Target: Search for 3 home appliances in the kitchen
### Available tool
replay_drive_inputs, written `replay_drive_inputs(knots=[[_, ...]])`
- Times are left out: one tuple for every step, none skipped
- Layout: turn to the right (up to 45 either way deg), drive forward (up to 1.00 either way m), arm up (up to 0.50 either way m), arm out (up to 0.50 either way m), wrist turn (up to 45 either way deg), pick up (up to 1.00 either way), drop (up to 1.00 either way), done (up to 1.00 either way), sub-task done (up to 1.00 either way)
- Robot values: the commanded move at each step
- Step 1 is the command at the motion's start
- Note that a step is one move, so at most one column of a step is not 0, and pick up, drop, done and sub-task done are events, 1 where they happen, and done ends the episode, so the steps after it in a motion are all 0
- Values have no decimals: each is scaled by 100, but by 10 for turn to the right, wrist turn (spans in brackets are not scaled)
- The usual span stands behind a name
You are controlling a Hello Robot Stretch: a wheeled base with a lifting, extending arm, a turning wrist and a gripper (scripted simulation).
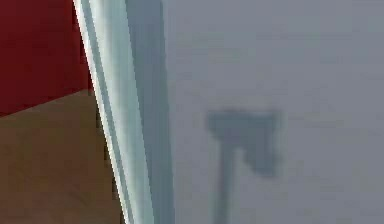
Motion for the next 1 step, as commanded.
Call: replay_drive_inputs(knots=[[-450, 0, 0, 0, 0, 0, 0, 0, 0]])
